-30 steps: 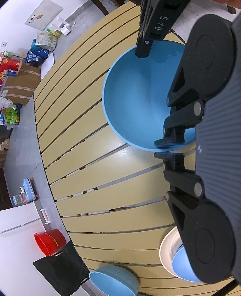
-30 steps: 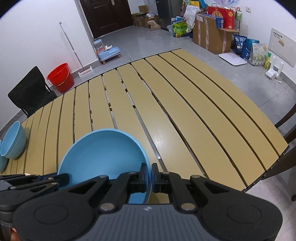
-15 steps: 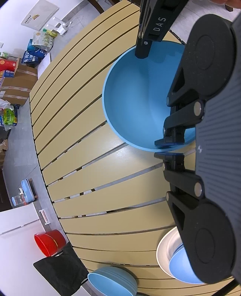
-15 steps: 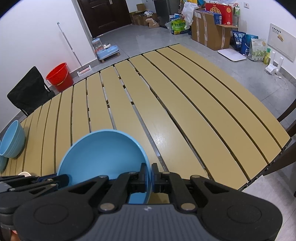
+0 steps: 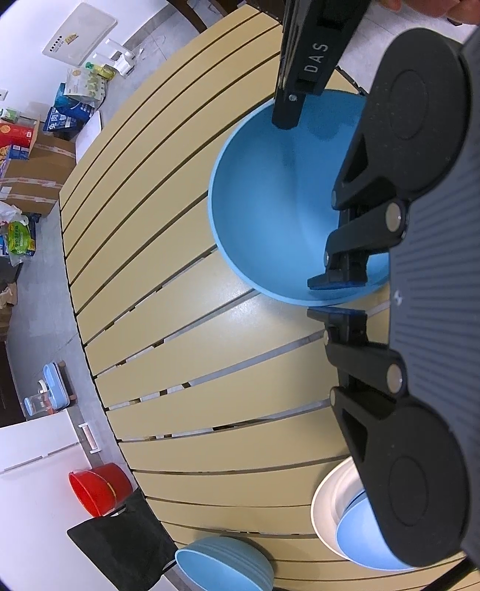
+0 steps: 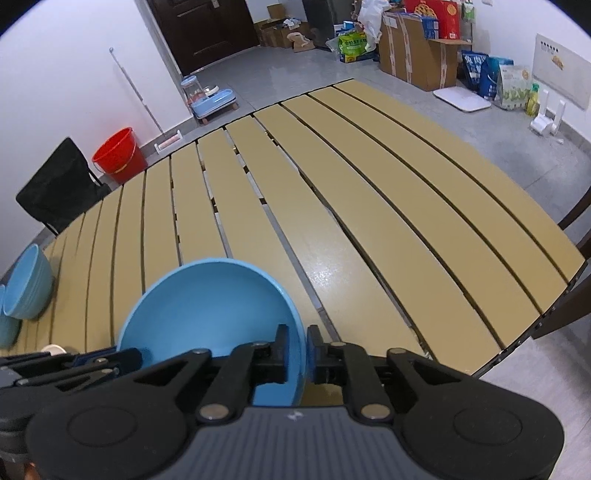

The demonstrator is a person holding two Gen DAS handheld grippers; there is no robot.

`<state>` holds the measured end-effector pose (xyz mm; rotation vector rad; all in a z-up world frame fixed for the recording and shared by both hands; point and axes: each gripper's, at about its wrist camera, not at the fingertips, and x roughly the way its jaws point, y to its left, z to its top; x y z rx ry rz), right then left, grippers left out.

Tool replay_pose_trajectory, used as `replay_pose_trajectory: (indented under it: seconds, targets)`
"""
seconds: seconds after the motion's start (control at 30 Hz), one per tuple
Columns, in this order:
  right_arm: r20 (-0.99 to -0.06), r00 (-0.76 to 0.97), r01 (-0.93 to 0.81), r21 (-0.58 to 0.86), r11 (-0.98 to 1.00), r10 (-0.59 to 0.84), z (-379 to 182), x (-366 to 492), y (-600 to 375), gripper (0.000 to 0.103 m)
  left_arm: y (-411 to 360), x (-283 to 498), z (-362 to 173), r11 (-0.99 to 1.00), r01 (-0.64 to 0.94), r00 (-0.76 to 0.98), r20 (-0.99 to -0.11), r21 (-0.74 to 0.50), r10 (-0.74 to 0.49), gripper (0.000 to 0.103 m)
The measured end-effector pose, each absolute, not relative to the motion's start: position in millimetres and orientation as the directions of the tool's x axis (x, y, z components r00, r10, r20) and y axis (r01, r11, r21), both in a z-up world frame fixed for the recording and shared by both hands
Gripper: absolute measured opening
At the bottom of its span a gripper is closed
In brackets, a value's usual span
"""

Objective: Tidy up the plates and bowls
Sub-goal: 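Lift and carry both held bowls toward the plate stack, then lower the bowls onto the table beside the plate stack and open both grippers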

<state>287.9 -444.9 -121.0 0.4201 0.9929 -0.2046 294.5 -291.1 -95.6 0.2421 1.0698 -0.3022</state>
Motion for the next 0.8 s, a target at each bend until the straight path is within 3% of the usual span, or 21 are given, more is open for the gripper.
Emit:
replay_pose_trajectory:
  seconds: [0.1, 0.17, 0.4, 0.47, 0.6, 0.7, 0.8]
  targets:
    - [-0.841, 0.542, 0.358, 0.249, 0.900, 0.017, -117.8, 287.3, -444.5, 0.019, -286.4, 293.7, -91.0, 0.936, 0.350, 0.452, -0.882, 0.036, -0.135, 0.019]
    - [-0.834, 0.551, 0.357, 0.259, 0.898, 0.022, -114.9, 285.4, -444.6, 0.029, -282.1, 293.1, -86.7, 0.940, 0.340, 0.467, -0.874, 0.037, -0.134, 0.040]
    - [-0.808, 0.588, 0.349, 0.271, 0.897, 0.015, -98.1, 277.8, -439.4, 0.073, -260.5, 288.1, -69.2, 0.953, 0.302, 0.514, -0.848, 0.038, -0.129, 0.058]
    - [-0.805, 0.594, 0.349, 0.270, 0.897, 0.011, -92.9, 276.0, -437.3, 0.086, -251.3, 286.8, -64.0, 0.956, 0.292, 0.527, -0.841, 0.041, -0.124, 0.067]
    - [-0.799, 0.601, 0.336, 0.268, 0.903, 0.014, -85.2, 275.1, -430.7, 0.097, -230.9, 284.9, -53.7, 0.963, 0.268, 0.557, -0.821, 0.035, -0.126, 0.081]
    - [-0.800, 0.600, 0.328, 0.263, 0.907, 0.015, -83.5, 272.5, -428.0, 0.103, -216.8, 283.1, -47.9, 0.966, 0.260, 0.568, -0.810, 0.011, -0.144, 0.101]
    - [-0.805, 0.594, 0.319, 0.253, 0.914, 0.015, -79.9, 272.6, -420.2, 0.103, -204.6, 281.5, -43.4, 0.966, 0.257, 0.577, -0.798, -0.022, -0.172, 0.103]
